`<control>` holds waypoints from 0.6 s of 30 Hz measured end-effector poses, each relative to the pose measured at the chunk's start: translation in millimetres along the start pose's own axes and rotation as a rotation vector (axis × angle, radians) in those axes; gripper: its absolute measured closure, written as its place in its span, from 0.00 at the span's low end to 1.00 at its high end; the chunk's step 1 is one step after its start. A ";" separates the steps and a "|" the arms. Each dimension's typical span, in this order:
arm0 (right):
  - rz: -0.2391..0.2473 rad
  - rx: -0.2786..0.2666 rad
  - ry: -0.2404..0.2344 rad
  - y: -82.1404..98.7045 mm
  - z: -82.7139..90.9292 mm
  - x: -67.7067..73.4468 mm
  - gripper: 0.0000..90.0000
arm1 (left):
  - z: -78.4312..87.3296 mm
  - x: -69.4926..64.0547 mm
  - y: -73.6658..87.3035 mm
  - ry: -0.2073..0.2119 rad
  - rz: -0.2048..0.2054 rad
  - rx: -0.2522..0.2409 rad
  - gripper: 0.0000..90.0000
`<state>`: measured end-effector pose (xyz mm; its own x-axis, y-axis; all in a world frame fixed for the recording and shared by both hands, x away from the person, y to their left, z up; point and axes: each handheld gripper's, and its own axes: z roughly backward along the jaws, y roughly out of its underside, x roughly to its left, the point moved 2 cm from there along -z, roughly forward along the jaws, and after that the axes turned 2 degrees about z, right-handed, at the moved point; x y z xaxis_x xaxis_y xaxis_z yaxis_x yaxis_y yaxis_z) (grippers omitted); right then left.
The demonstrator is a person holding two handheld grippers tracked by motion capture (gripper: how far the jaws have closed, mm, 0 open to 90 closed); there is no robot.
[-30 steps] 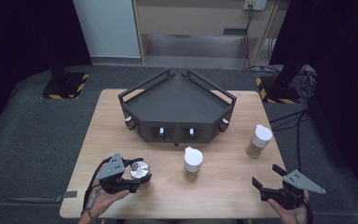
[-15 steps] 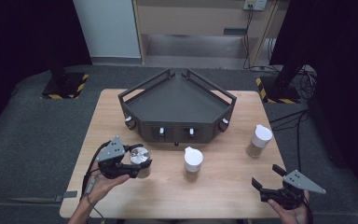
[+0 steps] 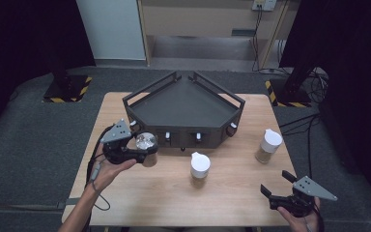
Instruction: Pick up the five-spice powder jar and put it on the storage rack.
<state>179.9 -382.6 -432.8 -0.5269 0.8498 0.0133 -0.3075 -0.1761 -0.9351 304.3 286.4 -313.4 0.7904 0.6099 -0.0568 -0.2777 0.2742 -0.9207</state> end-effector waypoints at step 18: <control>0.002 0.003 -0.006 -0.1 -0.6 0.1 0.02 | -28.9 26.4 -66.9 -0.130 0.046 -0.030 0.37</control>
<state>180.4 -382.2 -433.0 -0.5323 0.8465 0.0138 -0.3090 -0.1791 -0.9340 359.5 262.8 -264.4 0.6990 0.7133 -0.0507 -0.2943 0.2223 -0.9295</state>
